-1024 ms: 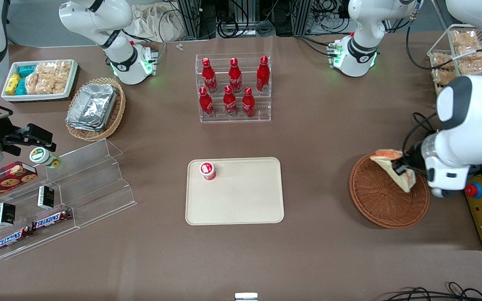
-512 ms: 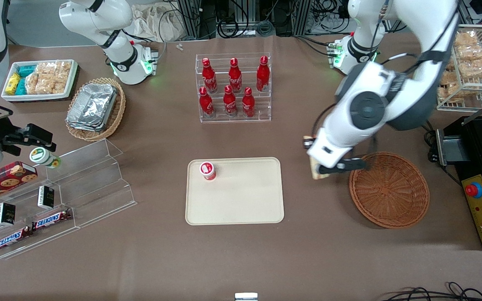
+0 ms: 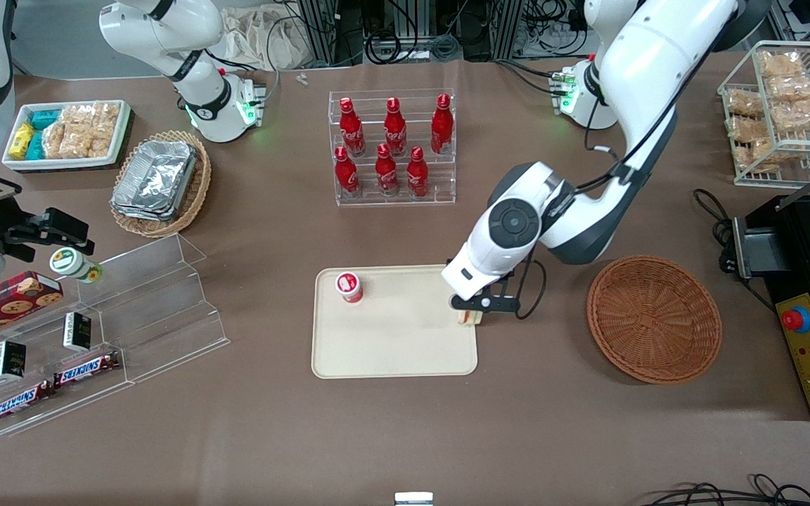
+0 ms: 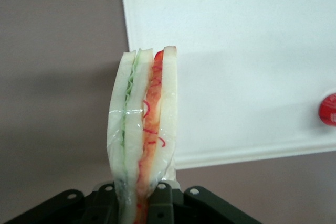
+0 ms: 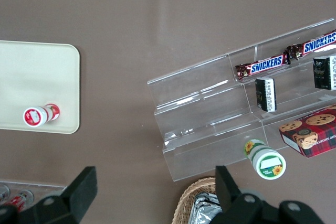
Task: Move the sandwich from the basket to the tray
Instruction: 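Carry the sandwich over the white tray and lower it down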
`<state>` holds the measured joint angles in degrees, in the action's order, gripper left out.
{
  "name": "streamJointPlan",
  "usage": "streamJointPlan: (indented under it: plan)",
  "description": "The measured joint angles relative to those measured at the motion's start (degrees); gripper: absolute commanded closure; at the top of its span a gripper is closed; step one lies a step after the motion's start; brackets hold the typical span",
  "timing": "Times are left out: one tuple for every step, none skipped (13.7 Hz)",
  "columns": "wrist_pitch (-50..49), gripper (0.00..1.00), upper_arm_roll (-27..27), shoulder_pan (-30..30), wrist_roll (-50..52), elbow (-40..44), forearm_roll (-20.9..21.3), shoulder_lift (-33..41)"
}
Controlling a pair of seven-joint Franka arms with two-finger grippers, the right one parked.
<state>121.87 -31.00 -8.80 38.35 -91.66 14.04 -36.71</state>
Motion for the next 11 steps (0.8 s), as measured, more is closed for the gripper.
streamJointPlan:
  plan:
    - [1.2,1.00,0.0,-0.5,0.9,0.6,1.5,-1.5]
    - [2.5,1.00,0.0,-1.0,2.0,0.9,2.8,-2.8]
    - [4.1,1.00,0.0,-1.4,3.0,1.2,3.9,-3.8]
    - [5.6,0.91,0.0,-1.7,3.6,1.3,4.5,-4.6]
    - [6.9,0.71,0.0,-1.9,3.8,1.3,5.0,-5.4]
    - [7.6,0.58,0.0,-2.0,3.9,1.4,5.9,-6.0]
    - [7.9,0.36,0.0,-2.1,4.6,1.4,7.2,-6.5]
    - [8.0,0.02,0.0,-2.1,5.5,1.5,8.4,-6.9]
    - [8.0,0.00,0.0,-2.1,6.0,1.6,9.7,-7.3]
    - [8.0,0.00,0.1,-2.1,6.4,1.7,10.6,-7.5]
    - [8.0,0.00,0.1,-2.1,6.7,1.9,11.0,-7.7]
